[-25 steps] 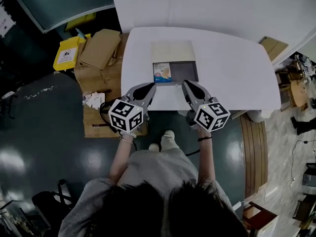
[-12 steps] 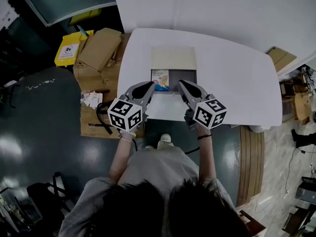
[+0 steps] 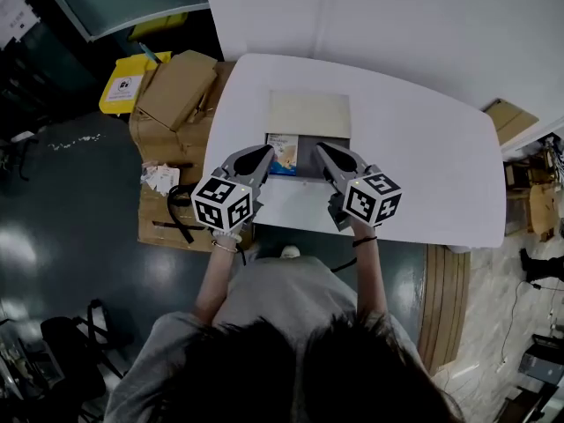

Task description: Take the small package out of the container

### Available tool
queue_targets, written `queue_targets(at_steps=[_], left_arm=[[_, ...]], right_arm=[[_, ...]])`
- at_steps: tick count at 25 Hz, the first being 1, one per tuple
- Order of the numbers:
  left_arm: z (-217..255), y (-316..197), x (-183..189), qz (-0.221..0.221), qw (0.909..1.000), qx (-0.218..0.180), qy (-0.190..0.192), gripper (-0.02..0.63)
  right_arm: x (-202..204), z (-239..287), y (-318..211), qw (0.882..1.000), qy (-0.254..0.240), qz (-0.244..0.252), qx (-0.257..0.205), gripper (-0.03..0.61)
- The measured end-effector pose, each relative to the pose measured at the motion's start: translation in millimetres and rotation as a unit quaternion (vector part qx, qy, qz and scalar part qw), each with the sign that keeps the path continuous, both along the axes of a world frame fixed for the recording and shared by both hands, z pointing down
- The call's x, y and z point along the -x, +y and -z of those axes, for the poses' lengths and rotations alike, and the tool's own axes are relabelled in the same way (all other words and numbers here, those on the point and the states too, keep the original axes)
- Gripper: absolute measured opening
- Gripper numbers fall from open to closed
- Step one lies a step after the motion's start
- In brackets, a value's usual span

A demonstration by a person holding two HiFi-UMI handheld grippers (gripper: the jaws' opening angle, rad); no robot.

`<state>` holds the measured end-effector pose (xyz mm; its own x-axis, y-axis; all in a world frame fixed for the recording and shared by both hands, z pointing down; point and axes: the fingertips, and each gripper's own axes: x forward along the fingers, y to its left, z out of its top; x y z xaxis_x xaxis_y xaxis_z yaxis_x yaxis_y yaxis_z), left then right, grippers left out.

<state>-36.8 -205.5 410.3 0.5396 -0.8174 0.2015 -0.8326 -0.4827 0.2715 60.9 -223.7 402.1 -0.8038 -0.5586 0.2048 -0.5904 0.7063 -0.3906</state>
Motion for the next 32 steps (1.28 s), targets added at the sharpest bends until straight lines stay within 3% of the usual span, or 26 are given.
queue_targets(at_steps=[15, 27, 32], left_arm=[[-38.8, -24.4, 15.8, 0.002, 0.9972, 0.074, -0.011, -0.011], [-68.5, -29.2, 16.7, -0.013, 0.9935, 0.113, -0.002, -0.011], [-78.4, -27.5, 16.1, -0.019, 0.9922, 0.123, 0.002, -0.011]], right_arm=[[25.9, -50.8, -34.0, 0.994, 0.043, 0.042, 0.091, 0.014], [30.9, -86.5, -42.1, 0.979, 0.071, 0.067, 0.179, 0.015], [31.9, -99.0, -42.3, 0.97, 0.075, 0.08, 0.219, 0.052]])
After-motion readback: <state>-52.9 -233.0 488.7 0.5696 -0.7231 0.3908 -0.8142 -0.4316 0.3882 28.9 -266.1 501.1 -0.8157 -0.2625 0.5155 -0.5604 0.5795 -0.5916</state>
